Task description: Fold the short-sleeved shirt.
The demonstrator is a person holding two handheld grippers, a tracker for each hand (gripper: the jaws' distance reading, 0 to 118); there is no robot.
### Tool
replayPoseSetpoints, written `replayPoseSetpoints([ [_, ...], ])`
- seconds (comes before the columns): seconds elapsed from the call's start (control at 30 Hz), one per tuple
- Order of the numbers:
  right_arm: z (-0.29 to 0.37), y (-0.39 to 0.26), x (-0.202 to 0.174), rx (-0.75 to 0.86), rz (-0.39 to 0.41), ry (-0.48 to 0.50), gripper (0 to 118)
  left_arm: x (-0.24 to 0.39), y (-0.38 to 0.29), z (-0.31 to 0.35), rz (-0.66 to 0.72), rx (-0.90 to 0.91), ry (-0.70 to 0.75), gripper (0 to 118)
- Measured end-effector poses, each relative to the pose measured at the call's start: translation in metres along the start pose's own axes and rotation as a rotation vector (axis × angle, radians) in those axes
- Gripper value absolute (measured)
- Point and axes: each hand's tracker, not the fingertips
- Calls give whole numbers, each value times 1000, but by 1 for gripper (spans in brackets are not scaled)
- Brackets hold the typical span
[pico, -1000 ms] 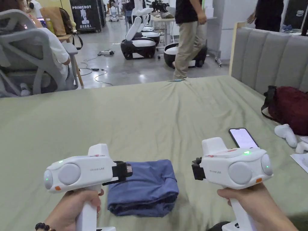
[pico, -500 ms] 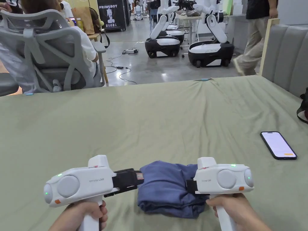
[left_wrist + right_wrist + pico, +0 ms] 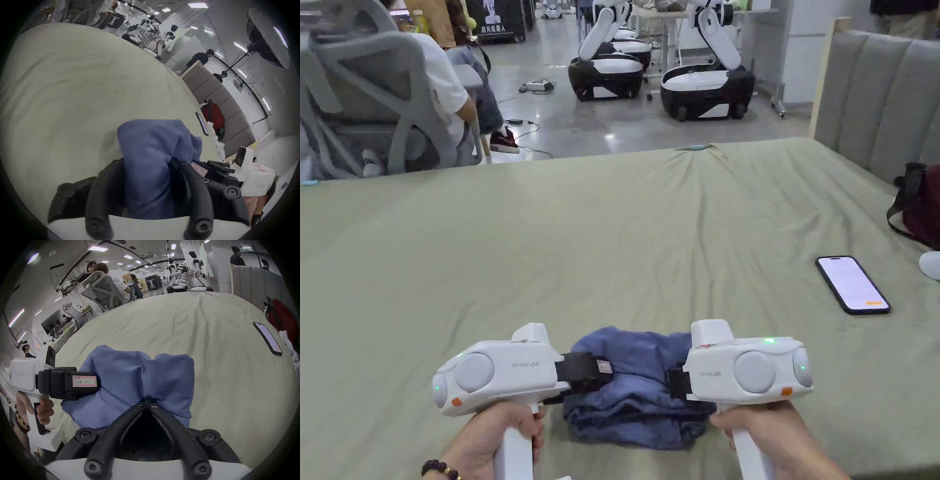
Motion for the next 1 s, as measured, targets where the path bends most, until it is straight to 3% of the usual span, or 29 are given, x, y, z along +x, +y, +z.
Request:
replayPoseSetpoints([
  [0.2,10,10,-28,86,23,-16,0,-16,15,31,-45,26,-34,37],
  [0.37,11,38,-94,251,164,-44,0,-73,37,97,-64,95,25,37],
  [0.5,-9,68,-174,399,251,-16,0,-148,50,176,-35,169,127,37],
  [0.67,-61,103,-297,485,350,101,0,-262,58,287,33,300,233,37],
  [0.8,-109,110,-384,509,412,146,0,-325,57,359,85,364,375,37],
  [0.87,-133,105,-426,490,423,201,0,-354,56,387,98,382,370,37],
  [1.0,-155,85,-475,421,500,282,0,-372,44,404,162,422,379,37],
])
